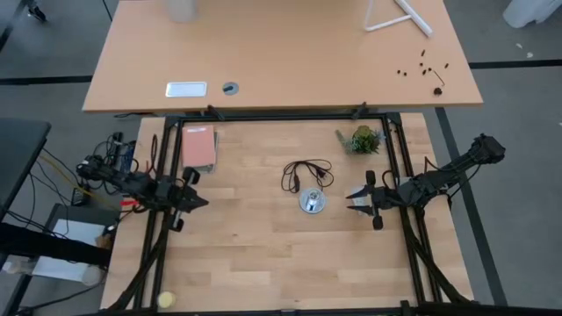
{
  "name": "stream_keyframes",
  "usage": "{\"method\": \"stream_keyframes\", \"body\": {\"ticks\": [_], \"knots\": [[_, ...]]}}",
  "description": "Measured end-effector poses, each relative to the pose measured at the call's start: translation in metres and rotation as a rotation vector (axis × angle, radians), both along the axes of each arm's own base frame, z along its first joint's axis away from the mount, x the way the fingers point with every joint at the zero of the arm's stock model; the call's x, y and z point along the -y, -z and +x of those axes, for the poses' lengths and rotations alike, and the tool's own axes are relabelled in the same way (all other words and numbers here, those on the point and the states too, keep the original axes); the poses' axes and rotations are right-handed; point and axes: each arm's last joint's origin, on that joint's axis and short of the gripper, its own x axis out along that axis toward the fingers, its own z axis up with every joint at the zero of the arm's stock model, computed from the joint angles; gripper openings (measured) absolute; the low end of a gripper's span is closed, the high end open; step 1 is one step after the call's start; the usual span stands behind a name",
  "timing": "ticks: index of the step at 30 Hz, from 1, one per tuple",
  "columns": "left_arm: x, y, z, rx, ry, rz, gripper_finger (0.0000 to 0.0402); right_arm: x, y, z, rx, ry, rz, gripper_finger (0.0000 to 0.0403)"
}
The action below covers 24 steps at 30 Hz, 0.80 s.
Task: Screw lightbulb
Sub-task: Insert the white lightbulb into the silver lamp
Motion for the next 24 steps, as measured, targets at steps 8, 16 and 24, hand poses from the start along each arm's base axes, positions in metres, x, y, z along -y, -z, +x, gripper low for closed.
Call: {"method": "stream_keyframes", "body": {"ticks": [8,16,24], "knots": [[-0.0045,-0.0001,0.0006,-0.022,-0.13,-0.097,0.0008,0.0,0.0,0.0,0.0,0.0,0.0,0.0149],[-0.0077,0.0003,0.0008,-0.064,-0.127,-0.479,0.0008,0.0025,-0.002,0.0009,0.017,-0.038,-0.421,0.0149],[-0.0069,0.0031,0.0019,-0.091,-0.131,-0.446,0.0008,0.0015,-0.0066,0.0019,0.061,-0.143,-0.8,0.0149]]}}
